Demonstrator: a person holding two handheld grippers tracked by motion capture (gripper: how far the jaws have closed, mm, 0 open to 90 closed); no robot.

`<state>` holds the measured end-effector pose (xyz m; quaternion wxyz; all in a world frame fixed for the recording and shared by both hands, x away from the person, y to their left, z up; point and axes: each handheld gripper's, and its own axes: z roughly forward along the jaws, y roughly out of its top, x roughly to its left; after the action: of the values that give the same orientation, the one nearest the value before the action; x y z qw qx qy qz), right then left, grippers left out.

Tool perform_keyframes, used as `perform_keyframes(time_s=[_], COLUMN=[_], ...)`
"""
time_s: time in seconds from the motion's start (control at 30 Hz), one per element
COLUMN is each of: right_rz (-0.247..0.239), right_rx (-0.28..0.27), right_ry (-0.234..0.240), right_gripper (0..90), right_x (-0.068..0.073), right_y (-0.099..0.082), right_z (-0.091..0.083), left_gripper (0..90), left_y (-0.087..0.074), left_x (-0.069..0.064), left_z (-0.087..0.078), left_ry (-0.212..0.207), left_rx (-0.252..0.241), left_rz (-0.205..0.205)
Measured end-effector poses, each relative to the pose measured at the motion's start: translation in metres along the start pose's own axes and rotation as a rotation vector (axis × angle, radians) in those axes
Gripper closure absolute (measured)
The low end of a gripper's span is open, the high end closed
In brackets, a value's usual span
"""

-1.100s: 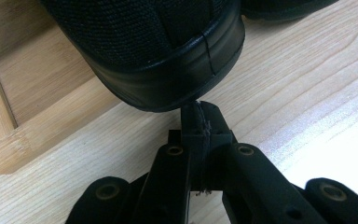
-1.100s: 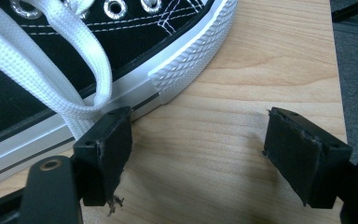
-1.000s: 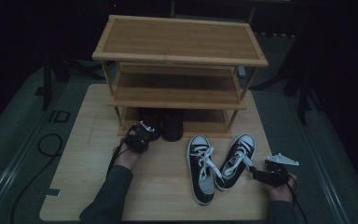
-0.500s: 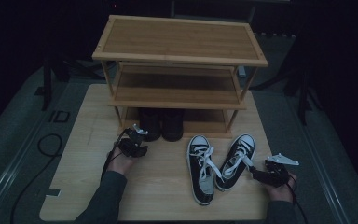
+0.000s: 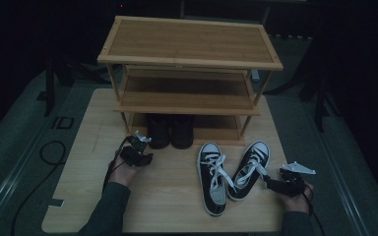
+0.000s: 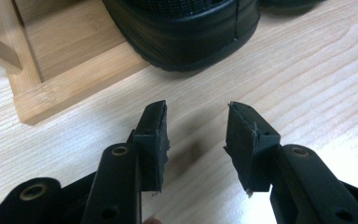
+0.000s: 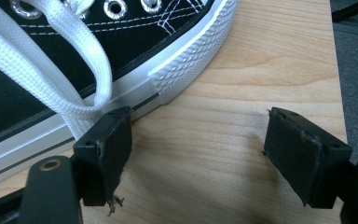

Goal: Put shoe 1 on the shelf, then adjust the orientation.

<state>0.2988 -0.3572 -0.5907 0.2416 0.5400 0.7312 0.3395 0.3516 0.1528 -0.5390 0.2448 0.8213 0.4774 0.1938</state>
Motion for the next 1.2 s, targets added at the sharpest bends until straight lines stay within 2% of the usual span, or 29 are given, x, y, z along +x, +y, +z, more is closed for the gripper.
perform_keyframes(time_s=[0.23, 0.33, 0.47, 0.83, 0.97, 1.03, 1.2], right_rz=[0.000, -0.001, -0.002, -0.005, -0.010, -0.009, -0.048], right_rx=[0.001, 0.000, 0.001, 0.002, 0.026, 0.050, 0.097], right_ry=[0.000, 0.000, 0.002, 0.004, 0.007, 0.006, 0.034], right_gripper=[23.0, 23.0, 23.0, 23.0, 21.0, 23.9, 38.8], right_x=[0.000, 0.000, 0.000, 0.000, 0.000, 0.001, 0.004], right_y=[0.000, 0.000, 0.000, 0.000, 0.002, 0.005, 0.012], right_z=[0.000, 0.000, 0.000, 0.000, 0.000, -0.001, -0.004], left_gripper=[57.5, 57.4, 57.3, 56.3, 56.2, 56.2, 56.1], left_y=[-0.009, -0.008, -0.010, -0.012, -0.013, -0.014, -0.015], left_x=[-0.002, -0.003, -0.003, -0.004, -0.004, -0.005, -0.003], left_z=[-0.003, -0.005, -0.007, -0.006, -0.004, -0.004, -0.006], left_ry=[-0.025, -0.020, -0.027, -0.044, -0.047, -0.049, -0.047], left_rx=[-0.019, -0.016, -0.028, -0.025, -0.013, -0.012, -0.016], left_rz=[-0.021, -0.003, -0.015, -0.022, -0.016, -0.016, -0.025])
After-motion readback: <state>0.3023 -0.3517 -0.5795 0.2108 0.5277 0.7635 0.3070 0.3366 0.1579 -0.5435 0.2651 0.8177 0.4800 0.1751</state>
